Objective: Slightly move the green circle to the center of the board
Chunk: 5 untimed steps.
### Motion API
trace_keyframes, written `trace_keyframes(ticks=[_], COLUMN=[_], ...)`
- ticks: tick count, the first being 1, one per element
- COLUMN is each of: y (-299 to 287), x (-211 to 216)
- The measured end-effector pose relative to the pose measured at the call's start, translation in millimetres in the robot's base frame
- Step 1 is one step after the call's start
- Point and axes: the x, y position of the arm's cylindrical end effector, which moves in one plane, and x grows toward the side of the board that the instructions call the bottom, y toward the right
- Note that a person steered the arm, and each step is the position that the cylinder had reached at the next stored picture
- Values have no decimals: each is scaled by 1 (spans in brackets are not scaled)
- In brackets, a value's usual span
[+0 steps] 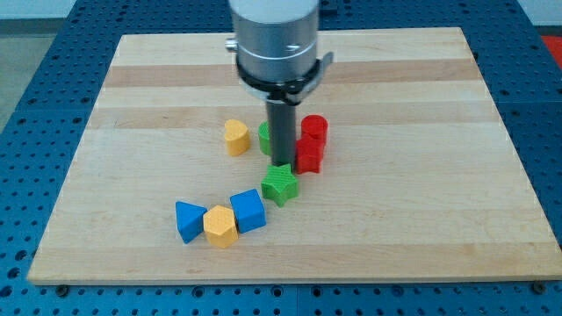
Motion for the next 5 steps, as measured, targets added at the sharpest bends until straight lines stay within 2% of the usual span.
trace_keyframes(ticks=[1,3,5], y=[10,-32,-36], x=[-1,-11,-60])
